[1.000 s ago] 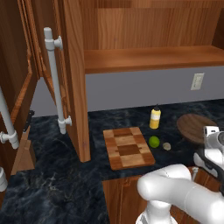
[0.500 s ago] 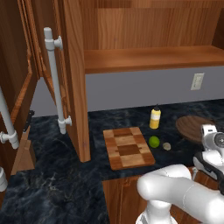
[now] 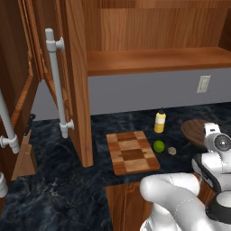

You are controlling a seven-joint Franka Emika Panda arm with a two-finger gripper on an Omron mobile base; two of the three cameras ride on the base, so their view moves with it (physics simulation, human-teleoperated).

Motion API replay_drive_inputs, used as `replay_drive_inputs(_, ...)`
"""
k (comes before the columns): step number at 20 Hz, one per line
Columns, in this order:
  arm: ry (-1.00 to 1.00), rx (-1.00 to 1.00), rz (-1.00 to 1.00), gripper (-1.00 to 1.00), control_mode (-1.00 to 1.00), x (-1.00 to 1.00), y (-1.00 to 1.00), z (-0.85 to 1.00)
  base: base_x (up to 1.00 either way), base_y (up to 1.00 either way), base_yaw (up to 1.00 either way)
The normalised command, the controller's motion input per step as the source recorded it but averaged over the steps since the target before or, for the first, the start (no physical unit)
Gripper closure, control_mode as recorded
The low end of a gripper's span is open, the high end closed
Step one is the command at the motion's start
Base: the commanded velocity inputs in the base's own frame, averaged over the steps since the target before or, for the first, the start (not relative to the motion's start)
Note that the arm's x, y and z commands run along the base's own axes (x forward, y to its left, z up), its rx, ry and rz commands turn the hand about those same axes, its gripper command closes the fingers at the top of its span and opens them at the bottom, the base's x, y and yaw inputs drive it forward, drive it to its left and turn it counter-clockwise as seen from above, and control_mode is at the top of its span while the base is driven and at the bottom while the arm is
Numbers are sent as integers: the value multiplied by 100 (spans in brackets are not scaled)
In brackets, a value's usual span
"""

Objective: Open the cabinet. Place the bowl and condiment on the counter. Then place the lime and garlic on the cutting board.

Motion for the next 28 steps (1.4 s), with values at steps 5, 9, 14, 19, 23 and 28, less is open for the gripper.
replay_drive_inputs(5, 16, 13, 8, -100, -100, -43, 63, 92, 0, 0, 0)
replay_drive_inputs(9, 13, 12, 7, -100, -100, -24, 44, 100, 0, 0, 0)
replay_drive_inputs(14, 13, 5, 3, -100, -100, -25, 51, 100, 0, 0, 0)
replay_drive_inputs(19, 14, 8, 11, -100, -100, -24, 55, 70, 0, 0, 0)
replay_drive_inputs(23, 15, 15, 33, -100, -100, -6, 56, 0, 0, 0, 0)
replay_drive_inputs(28, 14, 5, 45, -100, -100, 13, 48, -19, 0, 0, 0)
